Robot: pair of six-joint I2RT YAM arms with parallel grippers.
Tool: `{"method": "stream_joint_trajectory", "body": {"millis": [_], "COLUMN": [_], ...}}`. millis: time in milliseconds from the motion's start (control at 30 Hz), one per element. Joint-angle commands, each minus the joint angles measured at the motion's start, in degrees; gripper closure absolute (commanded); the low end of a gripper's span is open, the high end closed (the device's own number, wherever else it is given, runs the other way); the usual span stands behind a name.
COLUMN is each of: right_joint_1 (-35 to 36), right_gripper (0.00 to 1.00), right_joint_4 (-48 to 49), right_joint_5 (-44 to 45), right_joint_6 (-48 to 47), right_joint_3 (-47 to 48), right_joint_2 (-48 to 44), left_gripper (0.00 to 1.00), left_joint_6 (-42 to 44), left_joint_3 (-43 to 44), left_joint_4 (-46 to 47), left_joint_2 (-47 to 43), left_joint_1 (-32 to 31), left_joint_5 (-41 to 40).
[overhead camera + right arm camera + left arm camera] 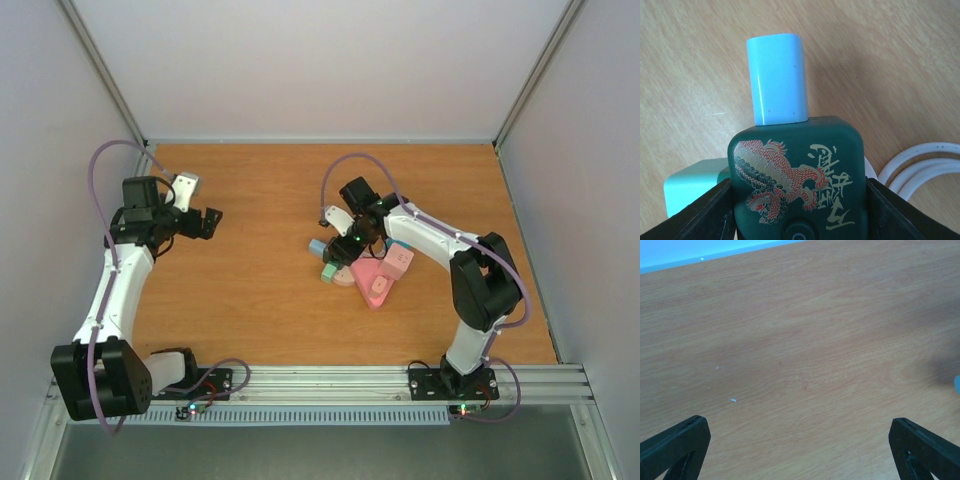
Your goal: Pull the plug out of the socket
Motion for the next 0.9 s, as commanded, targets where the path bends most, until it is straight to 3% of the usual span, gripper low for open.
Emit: {"method": "stream_joint_trajectory", "body": {"millis": [0, 100, 433, 667, 867], "right_joint_1": [0.46, 0.58, 0.83, 0.93, 0.82], "right_gripper": [0.40, 0.49, 0.61, 0.64, 0.67], "right_joint_4": [0.83, 1.64, 2.16, 1.52, 0.49], "right_joint_5": [0.81, 1.46, 0.35, 1.05, 3.35], "right_joint_6": [0.55, 1.04, 10.40, 13.16, 15.32], "right_joint_3": [2.18, 3.02, 10.42, 11.79, 11.60], "right_joint_2": [2.12, 2.94, 8.02, 9.91, 10.27], "left_gripper": [0.00, 0.00, 0.00, 0.12, 0.13], "left_joint_6": [0.96, 1.21, 2.09, -7.89, -10.76], "left_joint_3": [-1.53, -1.82, -3.87, -7.72, -13.19], "left_joint_4": [1.44, 1.43, 3.22, 13.49, 27.95], "left_joint_2": [-1.06, -0.83, 1.60, 6.94, 6.92], "left_joint_1": [-0.13, -0.22, -4.05, -12.50, -21.21], "left_joint_5": [2.41, 2.97, 8.07, 8.63, 4.31]}}
